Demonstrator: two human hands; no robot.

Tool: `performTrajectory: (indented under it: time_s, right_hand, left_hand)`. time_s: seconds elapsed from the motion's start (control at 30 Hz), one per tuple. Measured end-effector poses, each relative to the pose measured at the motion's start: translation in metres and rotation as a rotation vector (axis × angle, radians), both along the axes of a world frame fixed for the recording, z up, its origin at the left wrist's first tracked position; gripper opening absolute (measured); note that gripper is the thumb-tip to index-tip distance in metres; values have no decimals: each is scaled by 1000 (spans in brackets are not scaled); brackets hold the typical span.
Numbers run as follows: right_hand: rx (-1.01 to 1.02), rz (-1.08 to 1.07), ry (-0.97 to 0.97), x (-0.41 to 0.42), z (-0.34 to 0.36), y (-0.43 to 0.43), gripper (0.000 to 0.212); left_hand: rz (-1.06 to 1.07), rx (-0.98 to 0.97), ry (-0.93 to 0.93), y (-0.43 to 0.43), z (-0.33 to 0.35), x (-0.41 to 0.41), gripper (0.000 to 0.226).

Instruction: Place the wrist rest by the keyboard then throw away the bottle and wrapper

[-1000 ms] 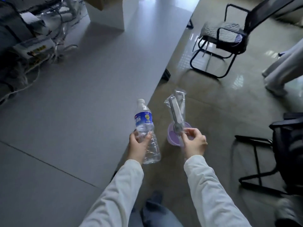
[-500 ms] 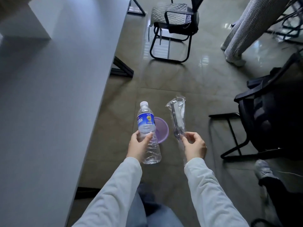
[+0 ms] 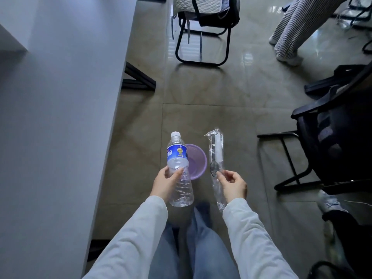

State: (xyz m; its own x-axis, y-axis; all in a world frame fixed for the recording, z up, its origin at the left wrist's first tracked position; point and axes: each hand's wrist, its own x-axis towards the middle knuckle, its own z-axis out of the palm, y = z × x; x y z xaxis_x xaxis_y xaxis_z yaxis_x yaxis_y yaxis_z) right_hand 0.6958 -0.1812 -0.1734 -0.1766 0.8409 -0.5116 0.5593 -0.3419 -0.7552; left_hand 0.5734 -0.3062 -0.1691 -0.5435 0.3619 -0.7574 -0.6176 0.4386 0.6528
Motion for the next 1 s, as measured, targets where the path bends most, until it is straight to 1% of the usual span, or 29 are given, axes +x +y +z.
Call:
performTrajectory:
  time_s: [0.1,0.23,0.4,0.43,0.5,0.57,0.7,0.77,0.87,0.97,1.0]
  right_hand:
    - [-65,20,-48,-4,-32,16,13]
    - [-131,70,-122,-8,-99,40,16]
    - [-222,91,-173,-14,-197,67,20]
    - [-234,108,-186,-16,-226,73,22]
    - [-253,134,-219,-22,-261,83,31]
    - [-271,149,-228,-27,-304,90,37]
    - [-342,188,-265,-44,-376,102,39]
    - [-369,189,-286,-56,-408,106,47]
    - [-421,223,-324,-70,-441,113,71]
    - [-490,254,-281,-82,-463,121,80]
    - [-466,244,-276,-83,-464,121,83]
  left_hand:
    - [-41,-44,-27,13,-29,-3,57]
    - [-92,-131,-33,36,-97,-7,62]
    - [-138,-208,-59,68,-204,-11,65]
    - [-148,-217,-55,75,-234,-13,65]
    - [-188,-242,-51,85,-268,-21,66]
    - [-187,-235,-72,93,-314,-25,63]
    - [-229,-296,-40,107,-384,-36,57]
    - [-251,-312,-18,110,-413,-41,56]
    - [-262,-323,7,113,-446,-47,61]
    - [-297,-322,56,116,-468,-57,68]
    - [-292,-315,95,116,-471,-59,69]
